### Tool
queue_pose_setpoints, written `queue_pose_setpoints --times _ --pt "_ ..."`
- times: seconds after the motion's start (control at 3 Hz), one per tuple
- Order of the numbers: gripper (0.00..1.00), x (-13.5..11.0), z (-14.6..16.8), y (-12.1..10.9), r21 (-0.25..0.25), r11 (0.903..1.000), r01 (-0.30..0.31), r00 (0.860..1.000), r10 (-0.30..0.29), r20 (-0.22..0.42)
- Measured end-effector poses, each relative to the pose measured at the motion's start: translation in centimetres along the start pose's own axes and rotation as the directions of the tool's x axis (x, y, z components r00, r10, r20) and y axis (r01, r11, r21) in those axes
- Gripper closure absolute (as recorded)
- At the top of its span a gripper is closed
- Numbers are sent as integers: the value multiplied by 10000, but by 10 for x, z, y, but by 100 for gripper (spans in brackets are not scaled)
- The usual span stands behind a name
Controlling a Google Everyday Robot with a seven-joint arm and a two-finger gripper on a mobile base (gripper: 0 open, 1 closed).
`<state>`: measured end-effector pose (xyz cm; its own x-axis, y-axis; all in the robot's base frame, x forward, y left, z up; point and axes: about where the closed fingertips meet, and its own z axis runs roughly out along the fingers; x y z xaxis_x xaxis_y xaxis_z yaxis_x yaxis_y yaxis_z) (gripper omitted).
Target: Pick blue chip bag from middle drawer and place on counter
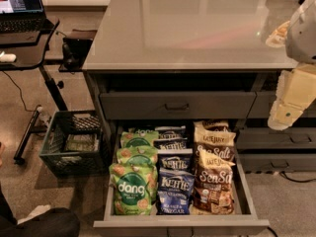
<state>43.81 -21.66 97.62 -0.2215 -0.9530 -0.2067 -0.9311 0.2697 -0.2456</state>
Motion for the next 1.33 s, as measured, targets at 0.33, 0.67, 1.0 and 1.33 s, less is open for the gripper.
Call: queue_pose_setpoints --times 0.33,0.67,1.0,1.33 --pt "0 18 52 8 89 9979 -636 9975 633 318" --pt "0 18 52 8 89 9979 -636 9975 633 318" --pt "0 26 89 16 -62 9970 -766 9955 768 554" --pt "0 36 164 35 -429 9964 -724 9908 768 1116"
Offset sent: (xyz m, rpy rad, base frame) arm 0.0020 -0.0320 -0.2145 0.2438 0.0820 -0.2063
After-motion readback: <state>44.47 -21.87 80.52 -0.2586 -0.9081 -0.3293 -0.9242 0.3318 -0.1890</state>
